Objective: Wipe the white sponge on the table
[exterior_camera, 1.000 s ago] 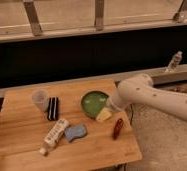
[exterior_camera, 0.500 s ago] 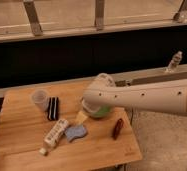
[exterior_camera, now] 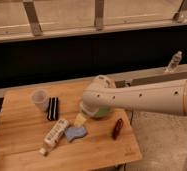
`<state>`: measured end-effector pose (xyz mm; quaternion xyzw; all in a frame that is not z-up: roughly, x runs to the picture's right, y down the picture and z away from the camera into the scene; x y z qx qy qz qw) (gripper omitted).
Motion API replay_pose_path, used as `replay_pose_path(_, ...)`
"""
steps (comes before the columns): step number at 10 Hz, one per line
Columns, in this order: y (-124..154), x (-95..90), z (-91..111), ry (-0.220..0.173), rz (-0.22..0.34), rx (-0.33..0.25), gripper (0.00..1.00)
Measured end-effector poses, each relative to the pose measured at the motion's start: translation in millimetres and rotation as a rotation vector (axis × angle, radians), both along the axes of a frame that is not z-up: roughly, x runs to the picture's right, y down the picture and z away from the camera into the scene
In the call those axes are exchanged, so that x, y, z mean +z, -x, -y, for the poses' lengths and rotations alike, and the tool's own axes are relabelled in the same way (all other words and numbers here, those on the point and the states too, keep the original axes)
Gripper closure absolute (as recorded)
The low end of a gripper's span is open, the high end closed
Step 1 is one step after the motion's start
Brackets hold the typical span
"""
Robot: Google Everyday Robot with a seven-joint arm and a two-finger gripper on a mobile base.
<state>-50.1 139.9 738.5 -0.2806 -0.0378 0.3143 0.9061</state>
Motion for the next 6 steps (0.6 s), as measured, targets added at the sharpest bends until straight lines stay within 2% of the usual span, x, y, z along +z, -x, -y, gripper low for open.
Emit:
replay_pose_path(1, 11, 0.5, -5, 0.011, 0.016, -0.008, 0.2)
replay_pose_path(4, 20, 4.3, -18, 0.052, 0.033, -0.024, 0.2)
replay_pose_path(6, 23, 17.4, -31, 0.096, 0.035, -0.041, 0.2)
